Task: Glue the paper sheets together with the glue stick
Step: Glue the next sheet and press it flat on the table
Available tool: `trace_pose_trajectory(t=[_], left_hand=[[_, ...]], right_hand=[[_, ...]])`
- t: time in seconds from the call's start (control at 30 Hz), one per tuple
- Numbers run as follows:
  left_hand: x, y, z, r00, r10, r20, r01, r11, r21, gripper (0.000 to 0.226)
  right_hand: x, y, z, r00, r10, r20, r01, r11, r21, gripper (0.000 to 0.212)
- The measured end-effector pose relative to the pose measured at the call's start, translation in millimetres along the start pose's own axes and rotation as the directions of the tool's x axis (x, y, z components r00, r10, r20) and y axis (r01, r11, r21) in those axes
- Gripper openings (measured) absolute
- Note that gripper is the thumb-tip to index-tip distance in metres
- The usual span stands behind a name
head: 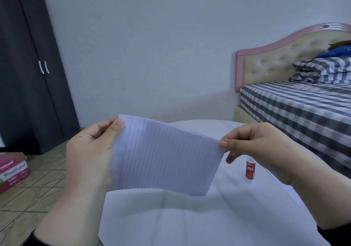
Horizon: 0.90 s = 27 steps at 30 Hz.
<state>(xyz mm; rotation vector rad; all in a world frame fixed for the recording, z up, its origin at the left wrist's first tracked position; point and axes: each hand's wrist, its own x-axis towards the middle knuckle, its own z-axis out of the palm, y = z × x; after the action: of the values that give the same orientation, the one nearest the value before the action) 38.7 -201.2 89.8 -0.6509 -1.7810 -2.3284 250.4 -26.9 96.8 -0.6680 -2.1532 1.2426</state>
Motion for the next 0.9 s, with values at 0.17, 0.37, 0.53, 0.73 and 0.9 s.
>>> trace_pose_trajectory(t=[0.17,0.37,0.53,0.73,0.9], left_hand=[[2.6,-1.9,0.0,0.996,-0.087,-0.015,0.086,0.993,-0.083,0.013],[2.1,-2.4,1.2,0.986,-0.166,-0.002,0.165,0.978,-0.125,0.006],[3.8,-4.9,-1.1,0.984,-0.177,0.006,0.177,0.978,-0.111,0.007],[7.5,-16.0,-0.5,0.981,-0.189,0.035,0.191,0.978,-0.088,0.003],[3.3,-35.0,6.7,0.974,-0.205,0.101,0.21,0.977,-0.04,0.006]], right_hand=[[7.6,12.4,5.3,0.997,-0.063,-0.042,0.066,0.994,0.089,0.02],[13.6,24.6,29.9,0.991,-0.083,-0.103,0.111,0.946,0.303,0.018],[15.2,24.5,31.8,0.978,-0.111,-0.177,0.165,0.93,0.328,0.01],[12.7,21.2,19.0,0.974,-0.123,-0.19,0.176,0.938,0.298,0.019],[21.2,32.4,12.4,0.967,-0.122,-0.224,0.177,0.954,0.244,0.027]])
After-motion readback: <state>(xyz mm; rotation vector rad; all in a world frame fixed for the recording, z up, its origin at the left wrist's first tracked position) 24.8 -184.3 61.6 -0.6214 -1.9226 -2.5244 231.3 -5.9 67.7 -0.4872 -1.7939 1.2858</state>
